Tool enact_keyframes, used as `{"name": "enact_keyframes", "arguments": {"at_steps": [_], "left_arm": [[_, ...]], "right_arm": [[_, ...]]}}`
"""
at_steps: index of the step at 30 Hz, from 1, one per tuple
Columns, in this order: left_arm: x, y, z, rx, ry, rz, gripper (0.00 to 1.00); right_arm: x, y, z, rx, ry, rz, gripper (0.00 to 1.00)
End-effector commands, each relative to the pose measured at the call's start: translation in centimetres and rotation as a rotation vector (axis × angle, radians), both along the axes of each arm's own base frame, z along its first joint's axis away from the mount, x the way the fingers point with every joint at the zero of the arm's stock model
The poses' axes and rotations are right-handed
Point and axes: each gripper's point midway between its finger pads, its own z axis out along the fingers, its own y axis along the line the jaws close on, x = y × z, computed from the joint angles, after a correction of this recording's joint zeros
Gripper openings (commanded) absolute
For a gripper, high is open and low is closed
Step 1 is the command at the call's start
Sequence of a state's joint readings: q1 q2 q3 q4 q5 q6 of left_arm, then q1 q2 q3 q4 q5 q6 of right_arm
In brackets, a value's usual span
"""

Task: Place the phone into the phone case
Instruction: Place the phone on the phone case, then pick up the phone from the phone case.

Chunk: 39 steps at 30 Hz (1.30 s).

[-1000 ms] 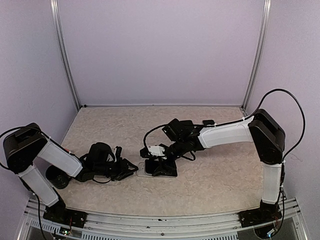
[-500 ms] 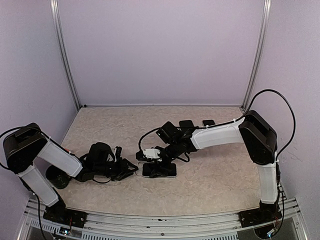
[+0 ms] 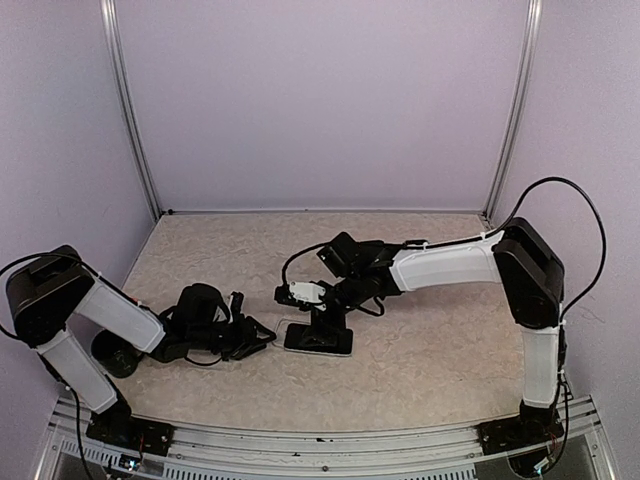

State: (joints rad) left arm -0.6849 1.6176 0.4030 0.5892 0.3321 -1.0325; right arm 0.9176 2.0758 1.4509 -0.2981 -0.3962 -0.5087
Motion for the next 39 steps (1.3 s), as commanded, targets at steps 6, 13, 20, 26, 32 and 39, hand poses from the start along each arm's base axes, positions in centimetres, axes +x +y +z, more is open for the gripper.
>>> {"name": "enact_keyframes", "arguments": {"at_steps": [6, 13, 20, 26, 32, 39], "left_arm": [[3.0, 0.3, 2.1, 0.012, -0.067, 0.007, 0.40], [4.6, -0.4, 2.8, 0.004, -0.099, -0.011, 0.40], [4.8, -0.7, 2.2, -0.003, -0.090, -0.017, 0.40], [4.7, -0.8, 2.0, -0.003, -0.091, -0.015, 0.40], [4.4, -1.0, 1.8, -0.012, -0.086, -0.020, 0.40], [3.8, -1.4, 1.6, -0.032, -0.083, -0.028, 0.40]], "right_arm": [[0.8, -7.0, 4.3, 0.089, 0.236, -0.433, 0.95], [-0.3, -10.9, 6.3, 0.293, 0.531, -0.721, 0.94], [-0.9, -12.8, 4.8, 0.414, 0.765, -0.952, 0.92], [-1.3, -13.0, 3.7, 0.510, 0.946, -1.061, 0.89], [-1.1, -12.1, 2.4, 0.532, 1.031, -1.116, 0.89], [-1.5, -11.0, 0.4, 0.511, 1.095, -1.145, 0.88]]}}
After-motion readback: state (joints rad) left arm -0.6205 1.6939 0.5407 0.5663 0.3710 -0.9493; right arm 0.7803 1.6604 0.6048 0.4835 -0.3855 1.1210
